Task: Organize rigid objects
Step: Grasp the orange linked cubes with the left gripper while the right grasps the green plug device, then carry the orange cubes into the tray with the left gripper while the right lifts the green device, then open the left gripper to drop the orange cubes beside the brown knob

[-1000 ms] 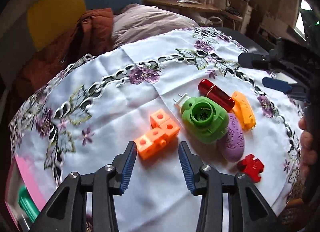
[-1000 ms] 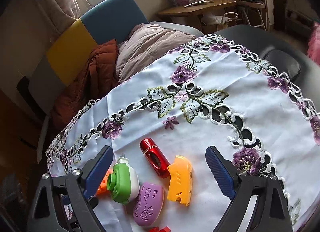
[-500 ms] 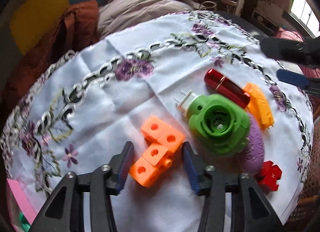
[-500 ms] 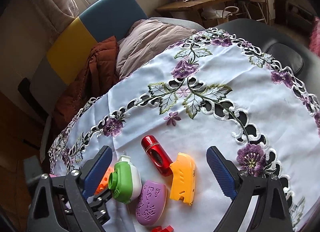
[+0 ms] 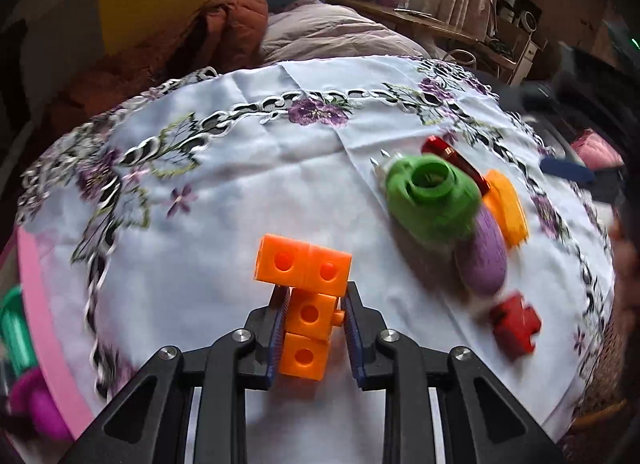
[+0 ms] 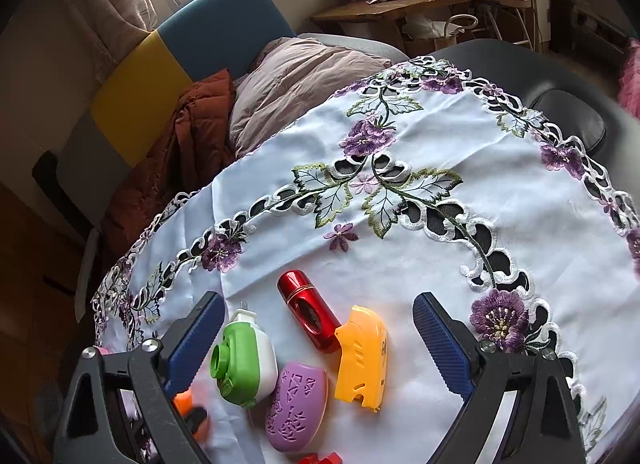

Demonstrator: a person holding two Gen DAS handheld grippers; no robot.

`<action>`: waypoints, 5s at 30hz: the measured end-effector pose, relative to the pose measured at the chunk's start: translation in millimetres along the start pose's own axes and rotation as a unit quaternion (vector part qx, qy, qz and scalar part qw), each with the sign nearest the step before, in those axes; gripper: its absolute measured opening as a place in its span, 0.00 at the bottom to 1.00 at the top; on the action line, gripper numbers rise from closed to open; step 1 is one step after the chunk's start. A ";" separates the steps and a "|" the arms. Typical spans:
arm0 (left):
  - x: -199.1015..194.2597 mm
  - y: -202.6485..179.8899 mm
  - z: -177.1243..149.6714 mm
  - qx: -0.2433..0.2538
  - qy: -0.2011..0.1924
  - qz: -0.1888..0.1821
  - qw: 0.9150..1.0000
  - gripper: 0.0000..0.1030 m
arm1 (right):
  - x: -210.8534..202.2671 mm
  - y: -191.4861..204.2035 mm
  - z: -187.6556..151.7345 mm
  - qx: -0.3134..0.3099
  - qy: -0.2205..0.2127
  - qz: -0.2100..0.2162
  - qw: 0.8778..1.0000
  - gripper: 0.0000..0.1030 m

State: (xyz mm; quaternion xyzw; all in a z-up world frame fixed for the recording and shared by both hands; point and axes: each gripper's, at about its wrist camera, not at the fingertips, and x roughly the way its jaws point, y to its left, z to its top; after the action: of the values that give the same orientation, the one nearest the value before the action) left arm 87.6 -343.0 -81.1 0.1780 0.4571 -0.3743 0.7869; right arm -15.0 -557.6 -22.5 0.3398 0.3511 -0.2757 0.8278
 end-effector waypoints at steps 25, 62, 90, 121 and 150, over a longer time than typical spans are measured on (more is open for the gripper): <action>-14.2 -8.7 -45.6 -0.027 -0.052 0.020 0.998 0.25 | 9.7 28.1 -14.1 -0.078 0.023 0.015 0.997 0.93; -20.0 2.0 -48.6 -0.058 -0.056 -0.015 0.997 0.25 | 67.0 116.9 -67.0 -0.342 0.156 0.052 0.925 0.51; -124.4 14.0 -76.1 -0.098 -0.113 0.027 0.988 0.24 | 70.3 119.9 -95.6 -0.400 0.120 0.043 0.907 0.52; -154.4 161.4 -144.4 -0.267 -0.088 0.111 0.953 0.24 | 68.0 119.8 -99.5 -0.413 0.107 0.047 0.903 0.52; -125.5 238.4 -145.1 -0.294 -0.044 0.177 0.938 0.38 | 69.1 122.4 -99.7 -0.419 0.106 0.044 0.901 0.53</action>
State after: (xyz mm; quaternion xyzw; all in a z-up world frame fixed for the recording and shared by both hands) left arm 144.0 -42.8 -64.1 0.0003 0.4732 -0.0858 0.8768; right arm 72.4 -421.7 -82.5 0.0035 0.5043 -0.0291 0.8630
